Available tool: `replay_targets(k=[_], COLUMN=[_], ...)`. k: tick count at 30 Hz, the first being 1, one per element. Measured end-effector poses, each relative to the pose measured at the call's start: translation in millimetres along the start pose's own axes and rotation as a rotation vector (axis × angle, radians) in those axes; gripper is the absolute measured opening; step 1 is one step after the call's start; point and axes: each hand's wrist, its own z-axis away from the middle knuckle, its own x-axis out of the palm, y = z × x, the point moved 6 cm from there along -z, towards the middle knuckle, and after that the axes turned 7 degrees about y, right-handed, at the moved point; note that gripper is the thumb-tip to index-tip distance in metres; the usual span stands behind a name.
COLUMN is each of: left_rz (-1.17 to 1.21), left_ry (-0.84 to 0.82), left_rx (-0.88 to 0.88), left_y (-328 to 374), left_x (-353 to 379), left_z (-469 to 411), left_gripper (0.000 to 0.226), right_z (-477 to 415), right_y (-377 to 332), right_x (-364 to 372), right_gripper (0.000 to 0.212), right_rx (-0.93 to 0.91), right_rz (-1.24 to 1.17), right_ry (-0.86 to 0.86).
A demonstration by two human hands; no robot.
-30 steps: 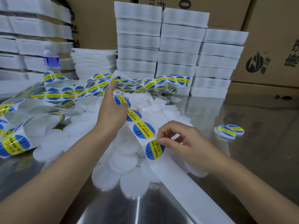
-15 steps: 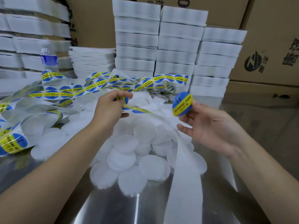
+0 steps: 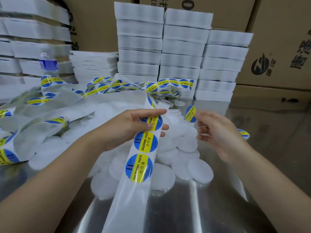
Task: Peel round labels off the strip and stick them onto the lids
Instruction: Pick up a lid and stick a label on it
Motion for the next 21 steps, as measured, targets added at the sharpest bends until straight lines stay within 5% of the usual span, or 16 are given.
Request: replay_targets(k=[7, 21], left_rz=[-0.041, -0.228], left_ry=[0.225, 0.338], left_rx=[0.021, -0.050], left_y=[1.5, -1.8], left_x=[-11.4, -11.1], left_z=[-3.7, -2.5], left_gripper=[0.068, 0.048], right_z=[-0.1, 0.0], right_y=[20.5, 24.2], right_x=[13.8, 10.9], right_gripper=[0.102, 0.103], right_rx=[-0.206, -0.235], right_rz=[0.719, 0.893], right_ry=[-0.182, -0.151])
